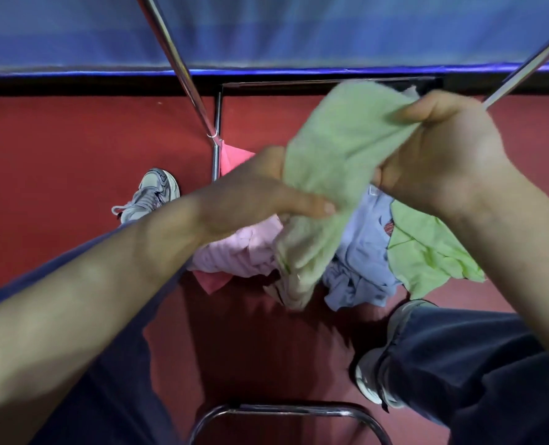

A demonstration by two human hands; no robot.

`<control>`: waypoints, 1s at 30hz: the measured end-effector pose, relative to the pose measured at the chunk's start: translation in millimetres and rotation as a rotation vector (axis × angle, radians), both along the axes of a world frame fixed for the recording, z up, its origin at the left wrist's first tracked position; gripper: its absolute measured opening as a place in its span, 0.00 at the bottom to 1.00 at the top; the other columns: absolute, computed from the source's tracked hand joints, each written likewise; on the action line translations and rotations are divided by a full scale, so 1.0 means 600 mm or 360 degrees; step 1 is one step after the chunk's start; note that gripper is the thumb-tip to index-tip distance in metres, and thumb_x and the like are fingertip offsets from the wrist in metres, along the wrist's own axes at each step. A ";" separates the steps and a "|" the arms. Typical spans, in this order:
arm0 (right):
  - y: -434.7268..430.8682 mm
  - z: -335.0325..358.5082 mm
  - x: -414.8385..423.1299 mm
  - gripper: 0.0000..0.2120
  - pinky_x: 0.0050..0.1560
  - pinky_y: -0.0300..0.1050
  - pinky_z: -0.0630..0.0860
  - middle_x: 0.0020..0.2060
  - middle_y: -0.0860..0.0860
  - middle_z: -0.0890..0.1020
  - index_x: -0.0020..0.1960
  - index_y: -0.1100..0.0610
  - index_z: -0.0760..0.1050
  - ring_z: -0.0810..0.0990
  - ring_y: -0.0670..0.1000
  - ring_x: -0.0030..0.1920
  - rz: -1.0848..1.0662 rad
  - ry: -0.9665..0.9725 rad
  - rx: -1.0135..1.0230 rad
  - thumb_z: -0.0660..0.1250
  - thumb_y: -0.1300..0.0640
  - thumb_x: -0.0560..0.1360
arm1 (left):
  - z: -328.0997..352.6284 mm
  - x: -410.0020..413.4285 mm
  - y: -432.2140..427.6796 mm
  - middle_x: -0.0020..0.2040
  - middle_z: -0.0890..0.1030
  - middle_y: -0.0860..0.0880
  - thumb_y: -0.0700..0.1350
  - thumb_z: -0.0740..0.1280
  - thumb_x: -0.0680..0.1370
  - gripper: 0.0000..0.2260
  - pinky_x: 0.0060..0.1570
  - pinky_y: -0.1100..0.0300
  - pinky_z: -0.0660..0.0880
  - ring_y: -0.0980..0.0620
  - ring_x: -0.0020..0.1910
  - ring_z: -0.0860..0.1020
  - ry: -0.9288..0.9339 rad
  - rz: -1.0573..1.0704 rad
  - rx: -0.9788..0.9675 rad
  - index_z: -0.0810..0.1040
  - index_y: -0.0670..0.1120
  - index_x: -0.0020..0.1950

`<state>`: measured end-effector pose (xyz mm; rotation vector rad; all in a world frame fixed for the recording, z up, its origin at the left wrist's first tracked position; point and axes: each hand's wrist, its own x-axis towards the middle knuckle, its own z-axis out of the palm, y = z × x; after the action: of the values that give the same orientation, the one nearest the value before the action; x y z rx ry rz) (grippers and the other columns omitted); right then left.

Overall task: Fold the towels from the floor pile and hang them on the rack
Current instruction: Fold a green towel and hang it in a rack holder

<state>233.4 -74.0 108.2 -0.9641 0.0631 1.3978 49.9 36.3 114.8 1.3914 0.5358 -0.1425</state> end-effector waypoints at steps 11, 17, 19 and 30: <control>0.007 -0.013 -0.070 0.16 0.41 0.47 0.72 0.39 0.49 0.79 0.35 0.49 0.78 0.77 0.53 0.41 0.0581 -0.0284 -0.0259 0.59 0.53 0.78 | -0.017 0.007 0.001 0.52 0.79 0.38 0.34 0.64 0.73 0.15 0.56 0.41 0.74 0.40 0.52 0.79 0.0156 0.0317 -0.0464 0.78 0.36 0.59; 0.010 0.003 -0.061 0.20 0.61 0.66 0.74 0.64 0.56 0.80 0.70 0.59 0.73 0.80 0.57 0.56 0.0362 -0.0099 -0.0355 0.57 0.53 0.82 | -0.027 0.003 0.005 0.63 0.79 0.34 0.46 0.76 0.65 0.31 0.66 0.30 0.69 0.34 0.63 0.78 0.0332 0.0233 -0.0194 0.76 0.39 0.66; 0.012 0.014 -0.056 0.20 0.61 0.68 0.74 0.66 0.57 0.79 0.72 0.58 0.71 0.81 0.58 0.60 0.0246 -0.0047 -0.0256 0.55 0.53 0.83 | -0.023 0.002 0.011 0.60 0.82 0.37 0.43 0.75 0.69 0.24 0.66 0.36 0.72 0.38 0.61 0.81 0.0316 0.0188 -0.0155 0.79 0.38 0.63; 0.007 0.021 0.000 0.15 0.55 0.55 0.81 0.51 0.57 0.86 0.60 0.64 0.78 0.86 0.55 0.52 -0.0611 0.0207 -0.0184 0.59 0.56 0.83 | -0.032 -0.004 -0.009 0.52 0.86 0.49 0.34 0.73 0.73 0.13 0.52 0.61 0.79 0.53 0.51 0.84 0.0241 -0.0197 -0.0288 0.81 0.41 0.57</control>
<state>233.1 -69.7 120.6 -0.8987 0.4095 1.1076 47.6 30.8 95.8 1.2427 0.5477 -0.3900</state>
